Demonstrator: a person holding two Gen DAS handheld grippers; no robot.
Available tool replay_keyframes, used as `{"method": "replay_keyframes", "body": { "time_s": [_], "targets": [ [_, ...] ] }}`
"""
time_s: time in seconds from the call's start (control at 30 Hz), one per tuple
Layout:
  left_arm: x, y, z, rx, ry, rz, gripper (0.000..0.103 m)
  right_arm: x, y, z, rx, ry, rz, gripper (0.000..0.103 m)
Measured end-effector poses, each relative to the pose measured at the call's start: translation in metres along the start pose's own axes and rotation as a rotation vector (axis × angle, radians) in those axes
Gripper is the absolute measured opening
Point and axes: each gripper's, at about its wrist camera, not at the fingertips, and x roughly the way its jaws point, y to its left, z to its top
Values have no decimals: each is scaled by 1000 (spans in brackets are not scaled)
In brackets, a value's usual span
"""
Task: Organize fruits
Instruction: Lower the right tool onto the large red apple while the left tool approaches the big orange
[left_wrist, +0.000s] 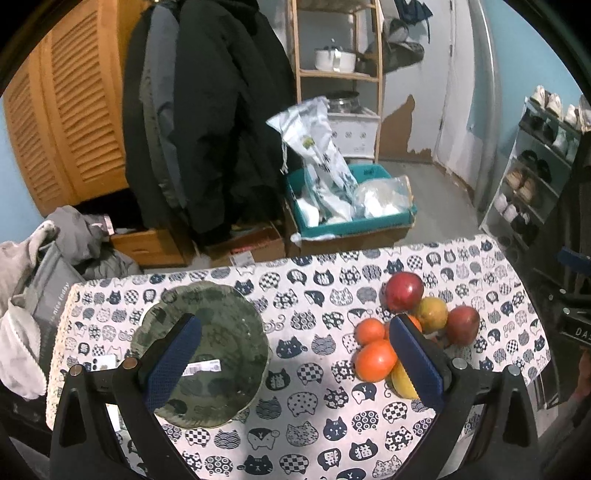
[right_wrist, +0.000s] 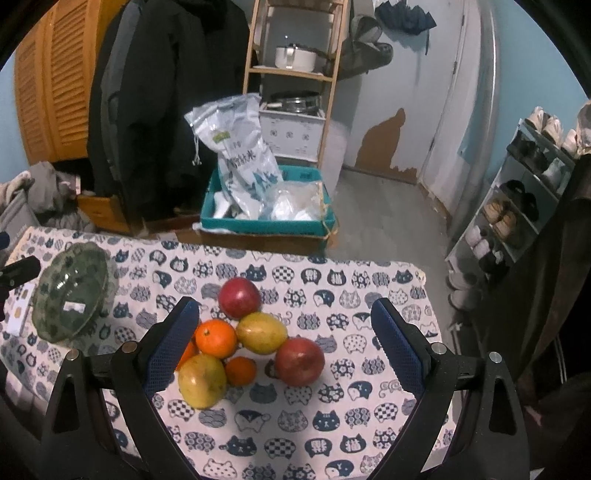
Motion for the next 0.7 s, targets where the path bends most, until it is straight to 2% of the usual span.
{"method": "replay_keyframes", "body": {
  "time_s": [0.7],
  "targets": [
    [88,-38,-25,48,240,-75,102,65,-29,-41,66,224,17,92]
  ]
}}
